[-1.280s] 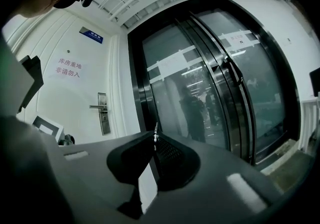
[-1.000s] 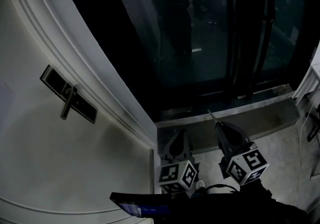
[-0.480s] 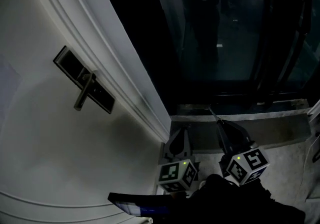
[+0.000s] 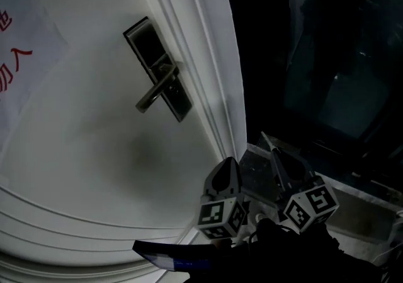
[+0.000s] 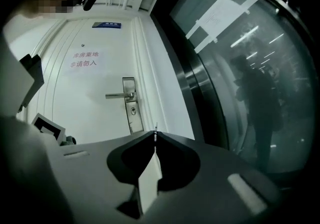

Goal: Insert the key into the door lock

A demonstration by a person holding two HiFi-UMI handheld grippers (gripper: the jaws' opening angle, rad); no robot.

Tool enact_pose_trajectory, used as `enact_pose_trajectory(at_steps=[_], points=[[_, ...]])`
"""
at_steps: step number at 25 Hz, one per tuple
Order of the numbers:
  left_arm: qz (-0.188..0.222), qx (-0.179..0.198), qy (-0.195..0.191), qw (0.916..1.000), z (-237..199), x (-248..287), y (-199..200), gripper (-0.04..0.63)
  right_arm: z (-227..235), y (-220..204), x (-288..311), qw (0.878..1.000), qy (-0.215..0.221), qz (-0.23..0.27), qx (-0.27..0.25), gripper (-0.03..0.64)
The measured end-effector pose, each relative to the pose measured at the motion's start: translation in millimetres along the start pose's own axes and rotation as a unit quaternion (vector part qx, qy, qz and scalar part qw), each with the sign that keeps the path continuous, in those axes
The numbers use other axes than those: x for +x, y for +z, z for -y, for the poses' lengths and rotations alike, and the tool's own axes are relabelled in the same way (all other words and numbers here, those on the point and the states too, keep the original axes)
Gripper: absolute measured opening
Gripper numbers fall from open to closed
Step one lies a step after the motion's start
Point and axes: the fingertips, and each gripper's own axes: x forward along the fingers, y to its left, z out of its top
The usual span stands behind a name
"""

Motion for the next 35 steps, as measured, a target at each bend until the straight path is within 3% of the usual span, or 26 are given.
enact_pose_trajectory(at_steps=[6,18,25,35], points=[[0.039,-0.013,0.092,0.9949,-30,12,21,0.000,-7,8,57,0.994,0.106,-0.023,-0.014,0.012],[0.083,-0.021,0.237,0.9678,-79,-12,37,0.000,-46,8,126,0.962,0.261,-0.038,-0.072,0.012],[0.096,-0.009,0.275,0.9565,-93,-24,48,0.000,-74,12,148,0.943,0.313,-0.026,-0.113,0.012],[0.101,0.020,0.258,0.9606,-107,-18,83,0.000,-100,30,178,0.927,0.316,0.001,-0.202,0.012]])
